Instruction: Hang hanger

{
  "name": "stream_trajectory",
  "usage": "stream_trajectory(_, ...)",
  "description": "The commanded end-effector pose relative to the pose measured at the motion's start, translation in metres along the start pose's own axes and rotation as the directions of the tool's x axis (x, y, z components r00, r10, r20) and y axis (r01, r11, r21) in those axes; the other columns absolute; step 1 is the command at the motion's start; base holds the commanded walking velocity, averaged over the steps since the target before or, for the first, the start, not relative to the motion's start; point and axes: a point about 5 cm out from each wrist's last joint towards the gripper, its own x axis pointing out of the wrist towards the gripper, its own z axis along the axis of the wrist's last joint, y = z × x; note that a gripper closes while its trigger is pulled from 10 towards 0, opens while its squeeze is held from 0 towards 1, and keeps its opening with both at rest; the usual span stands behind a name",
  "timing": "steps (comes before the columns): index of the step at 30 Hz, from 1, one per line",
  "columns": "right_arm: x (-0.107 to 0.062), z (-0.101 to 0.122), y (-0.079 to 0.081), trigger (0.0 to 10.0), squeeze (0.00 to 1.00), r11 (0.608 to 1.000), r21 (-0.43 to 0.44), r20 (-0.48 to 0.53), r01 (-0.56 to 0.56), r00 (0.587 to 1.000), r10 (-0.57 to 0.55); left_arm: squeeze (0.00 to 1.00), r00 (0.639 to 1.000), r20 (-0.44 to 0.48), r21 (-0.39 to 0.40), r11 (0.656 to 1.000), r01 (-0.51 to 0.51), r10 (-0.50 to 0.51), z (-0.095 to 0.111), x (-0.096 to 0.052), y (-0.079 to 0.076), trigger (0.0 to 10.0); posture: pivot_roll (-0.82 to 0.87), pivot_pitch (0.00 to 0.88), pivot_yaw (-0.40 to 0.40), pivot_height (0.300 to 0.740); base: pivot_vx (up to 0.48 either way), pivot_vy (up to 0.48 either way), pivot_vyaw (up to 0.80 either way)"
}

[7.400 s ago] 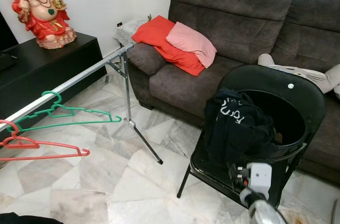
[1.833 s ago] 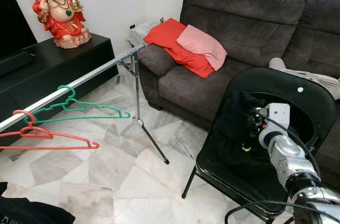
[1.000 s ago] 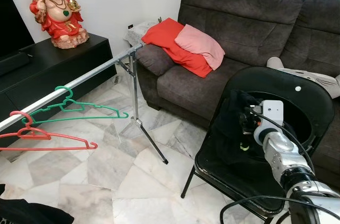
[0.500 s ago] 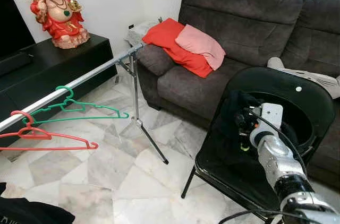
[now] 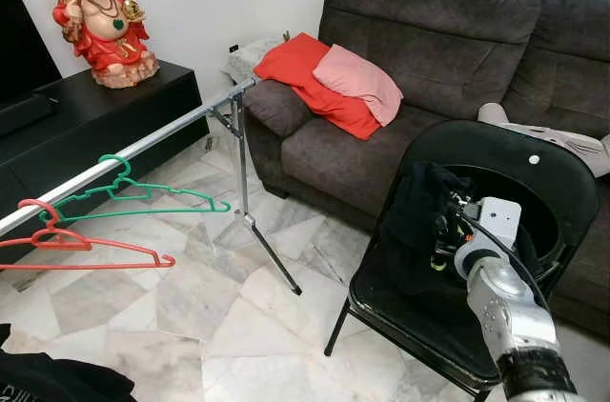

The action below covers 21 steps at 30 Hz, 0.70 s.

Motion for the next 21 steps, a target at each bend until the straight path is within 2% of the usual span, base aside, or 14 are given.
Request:
stream_trajectory(1, -0.009, 0.003, 0.005, 10.0, 0.00, 1.000, 0.005, 0.001, -0.013, 1.000, 0.013, 0.00, 0.999, -0.045, -0.001, 1.000, 0.008, -0.008, -0.014, -0.002, -0.002, 10.0, 0.01, 0.041, 0.006, 0.740, 0.000, 0.000, 0.00)
stream_trajectory(7, -0.020, -0.003, 0.008, 10.0, 0.00, 0.999, 0.011, -0.022, -0.030, 0.999, 0.030, 0.00, 0.999, -0.044, 0.000, 1.000, 0.006, -0.006, -0.013, -0.002, -0.001, 10.0, 0.00, 0.039, 0.005, 0.740, 0.000, 0.000, 0.00)
stream_trajectory(10, -0.027, 0.000, 0.010, 10.0, 0.00, 1.000, -0.006, 0.016, -0.023, 1.000, 0.023, 0.00, 0.999, -0.043, 0.000, 1.000, 0.005, -0.005, -0.012, -0.002, 0.000, 10.0, 0.01, 0.035, 0.003, 0.740, 0.000, 0.000, 0.00)
stream_trajectory(12, -0.038, 0.008, 0.008, 10.0, 0.00, 0.979, -0.203, 0.121, 0.027, 0.993, -0.002, 0.00, 0.999, -0.043, 0.001, 1.000, 0.004, -0.004, -0.012, -0.002, 0.000, 10.0, 0.00, 0.030, 0.001, 0.740, 0.000, 0.000, 0.00)
stream_trajectory(14, -0.047, 0.008, 0.004, 10.0, 0.00, 0.943, -0.323, 0.173, 0.082, 0.984, -0.026, 0.00, 0.999, -0.045, 0.002, 1.000, 0.005, -0.005, -0.013, -0.002, -0.001, 10.0, 0.00, 0.023, -0.002, 0.740, 0.000, 0.000, 0.00)
stream_trajectory(15, -0.051, 0.005, 0.002, 10.0, 0.00, 0.932, -0.347, 0.183, 0.105, 0.982, -0.042, 0.00, 0.999, -0.046, 0.003, 1.000, 0.006, -0.006, -0.013, -0.002, -0.001, 10.0, 0.00, 0.023, -0.002, 0.740, 0.000, 0.000, 0.00)
stream_trajectory(17, -0.059, -0.001, -0.009, 10.0, 0.00, 0.880, -0.437, 0.217, 0.183, 0.971, -0.094, 0.00, 0.999, -0.048, 0.003, 1.000, 0.008, -0.007, -0.014, -0.002, -0.002, 10.0, 0.00, 0.017, -0.003, 0.740, 0.000, 0.000, 0.00)
stream_trajectory(18, -0.059, -0.001, -0.009, 10.0, 0.00, 0.880, -0.437, 0.217, 0.183, 0.971, -0.094, 0.00, 0.999, -0.048, 0.003, 1.000, 0.008, -0.007, -0.014, -0.002, -0.002, 10.0, 0.00, 0.017, -0.003, 0.740, 0.000, 0.000, 0.00)
stream_trajectory(19, -0.066, -0.006, -0.017, 10.0, 0.00, 0.829, -0.509, 0.245, 0.232, 0.962, -0.120, 0.00, 0.999, -0.048, 0.004, 1.000, 0.009, -0.009, -0.014, -0.002, -0.002, 10.0, 0.00, 0.013, -0.004, 0.740, 0.000, 0.000, 0.00)
stream_trajectory(20, -0.069, -0.011, -0.022, 10.0, 0.01, 0.799, -0.547, 0.248, 0.249, 0.960, -0.129, 0.00, 0.999, -0.048, 0.004, 1.000, 0.009, -0.009, -0.014, -0.002, -0.002, 10.0, 0.00, 0.012, -0.004, 0.740, 0.000, 0.000, 0.00)
stream_trajectory(21, -0.069, -0.011, -0.022, 10.0, 0.01, 0.799, -0.547, 0.248, 0.249, 0.960, -0.129, 0.00, 0.999, -0.048, 0.004, 1.000, 0.009, -0.009, -0.014, -0.002, -0.002, 10.0, 0.00, 0.012, -0.004, 0.740, 0.000, 0.000, 0.00)
